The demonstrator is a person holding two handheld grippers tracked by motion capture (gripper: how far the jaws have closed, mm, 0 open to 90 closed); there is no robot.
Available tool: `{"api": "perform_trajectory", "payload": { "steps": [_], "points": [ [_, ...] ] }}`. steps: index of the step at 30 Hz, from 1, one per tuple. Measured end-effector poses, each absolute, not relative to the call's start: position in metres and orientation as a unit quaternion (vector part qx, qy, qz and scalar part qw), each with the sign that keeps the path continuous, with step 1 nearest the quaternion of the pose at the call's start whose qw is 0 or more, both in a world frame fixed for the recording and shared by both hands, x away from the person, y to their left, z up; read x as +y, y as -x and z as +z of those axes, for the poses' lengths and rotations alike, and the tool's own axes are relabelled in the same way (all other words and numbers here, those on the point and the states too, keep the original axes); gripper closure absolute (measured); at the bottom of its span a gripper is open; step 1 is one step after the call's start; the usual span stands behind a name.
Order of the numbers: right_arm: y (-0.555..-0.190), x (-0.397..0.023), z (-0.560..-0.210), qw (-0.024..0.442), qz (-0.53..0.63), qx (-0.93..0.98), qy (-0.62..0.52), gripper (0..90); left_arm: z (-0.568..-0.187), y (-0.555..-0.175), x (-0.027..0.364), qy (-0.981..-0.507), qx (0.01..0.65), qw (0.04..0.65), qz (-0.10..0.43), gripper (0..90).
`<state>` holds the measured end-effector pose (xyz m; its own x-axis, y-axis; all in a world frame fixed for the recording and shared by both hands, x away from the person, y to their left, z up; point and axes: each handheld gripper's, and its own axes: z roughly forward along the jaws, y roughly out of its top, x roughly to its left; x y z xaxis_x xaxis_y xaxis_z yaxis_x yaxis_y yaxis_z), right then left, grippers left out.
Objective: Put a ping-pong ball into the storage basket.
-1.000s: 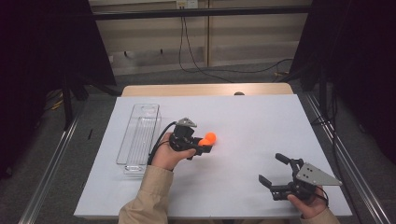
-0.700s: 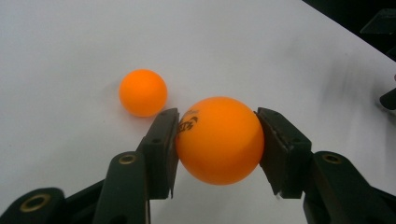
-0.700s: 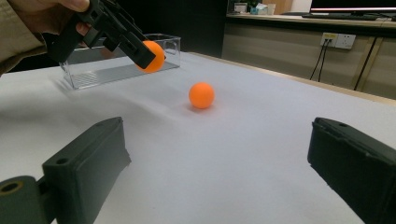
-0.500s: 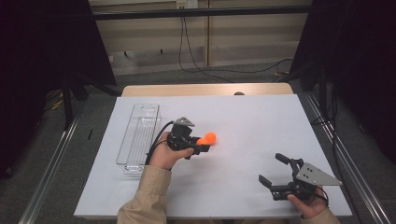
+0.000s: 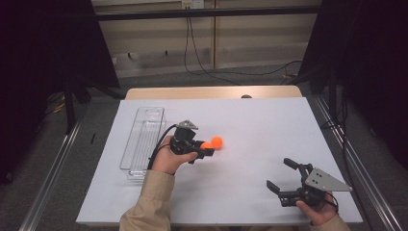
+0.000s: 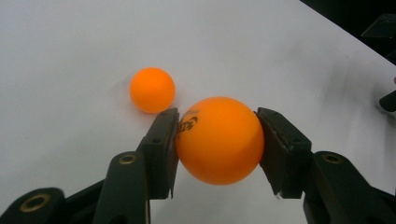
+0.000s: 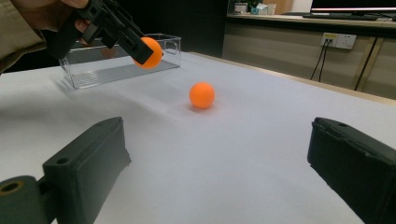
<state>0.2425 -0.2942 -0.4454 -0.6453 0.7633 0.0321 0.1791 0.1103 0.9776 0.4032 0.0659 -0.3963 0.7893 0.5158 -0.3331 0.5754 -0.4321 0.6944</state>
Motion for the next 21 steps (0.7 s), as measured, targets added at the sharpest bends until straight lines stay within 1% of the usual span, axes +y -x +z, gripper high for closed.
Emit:
{"api": "perform_trajectory", "payload": {
  "steps": [21],
  "points": [
    [-0.2426, -0.2940, -0.4455, 0.253, 0.576, 0.700, -0.336, 3.9, -0.3927, -0.4052, 0.0758, -0.844, 0.331, 0.420, -0.034, 50.8]
  ]
}}
